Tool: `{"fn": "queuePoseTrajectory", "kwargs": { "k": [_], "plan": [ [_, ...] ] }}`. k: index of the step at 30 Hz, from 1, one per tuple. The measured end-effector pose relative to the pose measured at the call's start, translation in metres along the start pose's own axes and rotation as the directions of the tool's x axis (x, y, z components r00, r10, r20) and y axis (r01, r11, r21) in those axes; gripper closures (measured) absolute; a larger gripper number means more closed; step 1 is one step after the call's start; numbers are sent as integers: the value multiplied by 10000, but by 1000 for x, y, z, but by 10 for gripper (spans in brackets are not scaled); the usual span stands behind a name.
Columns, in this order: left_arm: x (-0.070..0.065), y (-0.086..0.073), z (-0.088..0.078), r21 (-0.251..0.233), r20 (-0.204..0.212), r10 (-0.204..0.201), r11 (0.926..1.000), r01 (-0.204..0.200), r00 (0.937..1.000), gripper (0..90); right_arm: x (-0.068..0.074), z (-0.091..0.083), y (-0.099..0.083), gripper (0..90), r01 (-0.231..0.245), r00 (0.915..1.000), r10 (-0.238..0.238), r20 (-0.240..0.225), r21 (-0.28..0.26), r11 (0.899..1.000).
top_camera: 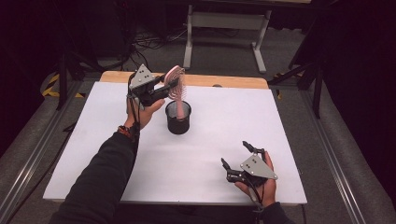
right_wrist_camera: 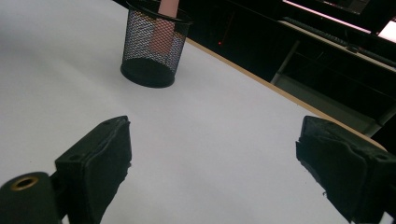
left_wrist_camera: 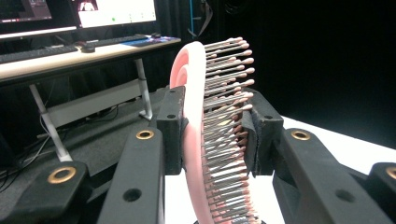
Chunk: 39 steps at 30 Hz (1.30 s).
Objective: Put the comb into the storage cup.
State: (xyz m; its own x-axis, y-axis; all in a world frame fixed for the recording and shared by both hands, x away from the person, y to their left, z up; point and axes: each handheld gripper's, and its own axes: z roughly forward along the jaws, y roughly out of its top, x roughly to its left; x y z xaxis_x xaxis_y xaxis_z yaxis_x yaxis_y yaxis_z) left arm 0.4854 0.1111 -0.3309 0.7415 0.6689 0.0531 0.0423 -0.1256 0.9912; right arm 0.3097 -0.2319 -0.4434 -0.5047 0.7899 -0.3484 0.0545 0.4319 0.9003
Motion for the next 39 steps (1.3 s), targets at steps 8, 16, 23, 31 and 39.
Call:
{"fn": "queuePoseTrajectory", "kwargs": {
  "k": [8, 16, 23, 31, 39],
  "plan": [
    [-2, -10, 4, 268, 96, -34, 9996, 32, 9999, 648, 1, 1, 0, 109, 141, 9999, -141, -15, 150, 9998],
    [0, -19, 6, 319, 69, -463, 9984, 460, 9989, 646, 3, 2, 0, 112, 329, 9995, -330, 35, 255, 9991],
    [2, -23, 8, 421, -91, -462, 9980, 465, 9989, 644, 7, 2, 1, 114, 632, 9980, -633, 30, 314, 9975],
    [7, -28, 6, 353, -267, -819, 9959, 828, 9963, 634, 9, 2, 2, 117, 746, 9972, -748, 59, 304, 9968],
    [16, -33, 4, 292, -610, -1011, 9942, 1030, 9930, 614, 10, 3, 2, 117, 803, 9968, -805, 12, 450, 9958]
  ]
}}
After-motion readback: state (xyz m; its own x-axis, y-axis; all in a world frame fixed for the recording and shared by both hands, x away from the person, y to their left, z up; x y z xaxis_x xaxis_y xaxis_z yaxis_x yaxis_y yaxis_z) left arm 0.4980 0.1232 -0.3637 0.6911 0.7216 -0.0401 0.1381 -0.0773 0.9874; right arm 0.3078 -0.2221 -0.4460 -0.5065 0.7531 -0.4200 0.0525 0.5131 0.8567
